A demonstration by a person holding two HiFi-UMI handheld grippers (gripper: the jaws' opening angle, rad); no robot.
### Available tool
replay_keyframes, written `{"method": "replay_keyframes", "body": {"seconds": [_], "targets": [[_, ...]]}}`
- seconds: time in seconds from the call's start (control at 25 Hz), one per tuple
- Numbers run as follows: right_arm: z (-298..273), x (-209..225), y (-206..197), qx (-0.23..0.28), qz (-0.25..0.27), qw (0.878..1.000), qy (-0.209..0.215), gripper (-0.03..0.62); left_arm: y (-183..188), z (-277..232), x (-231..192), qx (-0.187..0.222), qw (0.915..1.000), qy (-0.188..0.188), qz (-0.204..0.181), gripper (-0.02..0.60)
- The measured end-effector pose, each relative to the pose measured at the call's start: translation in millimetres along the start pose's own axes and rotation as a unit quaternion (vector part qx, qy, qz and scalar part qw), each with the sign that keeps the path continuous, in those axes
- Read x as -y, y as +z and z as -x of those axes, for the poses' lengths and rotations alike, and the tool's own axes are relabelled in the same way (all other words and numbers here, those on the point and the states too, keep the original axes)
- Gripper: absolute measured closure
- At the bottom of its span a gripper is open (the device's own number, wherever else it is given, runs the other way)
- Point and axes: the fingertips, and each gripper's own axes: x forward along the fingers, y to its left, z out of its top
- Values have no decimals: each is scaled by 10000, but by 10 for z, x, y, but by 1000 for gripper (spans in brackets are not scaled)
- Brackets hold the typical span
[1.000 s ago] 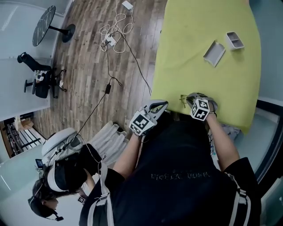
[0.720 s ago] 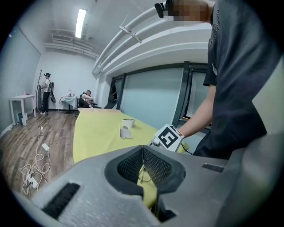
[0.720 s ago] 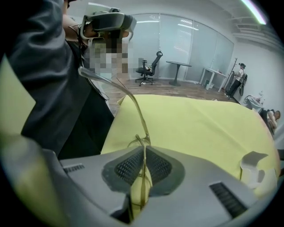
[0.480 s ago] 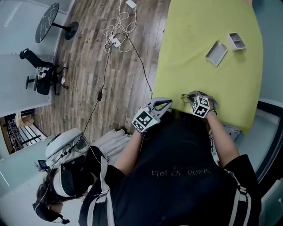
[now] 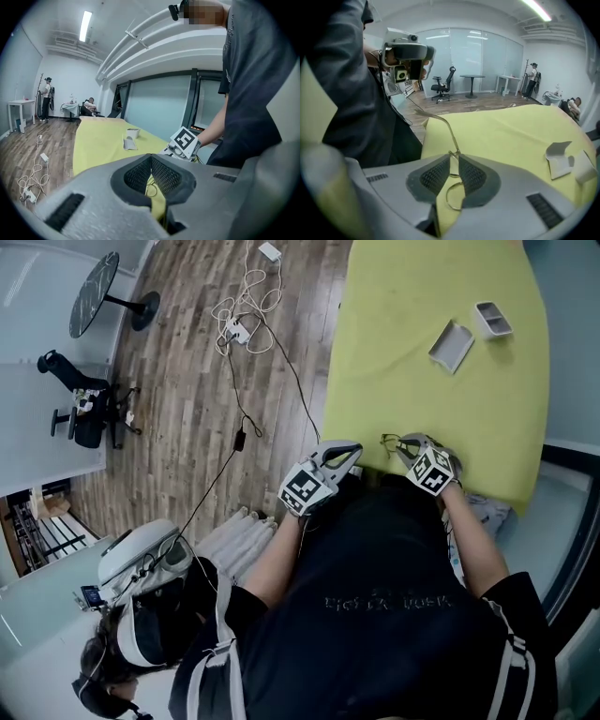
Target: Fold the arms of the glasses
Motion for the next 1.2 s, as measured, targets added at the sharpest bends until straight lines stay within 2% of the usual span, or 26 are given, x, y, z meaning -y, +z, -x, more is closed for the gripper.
{"method": "replay_keyframes", "body": {"seconds": [0.24,0.44,0.64,0.76,1.2], "targets": [[212,-75,100,332,-267,9989,-185,554,-27,15,14,80,10000,12,22,563],[313,-203,224,666,-517,9964,-63,554,-17,32,30,274,9995,46,153,563],[418,-280,360,877,-693,9937,-35,554,-5,14,63,281,9996,-28,94,563],[482,-247,488,1107,-538,9921,-221,554,-12,-1,58,302,9995,-29,110,563],[423,-324,530,925,-509,9943,-149,548,-94,40,31,297,9994,29,157,563]]}}
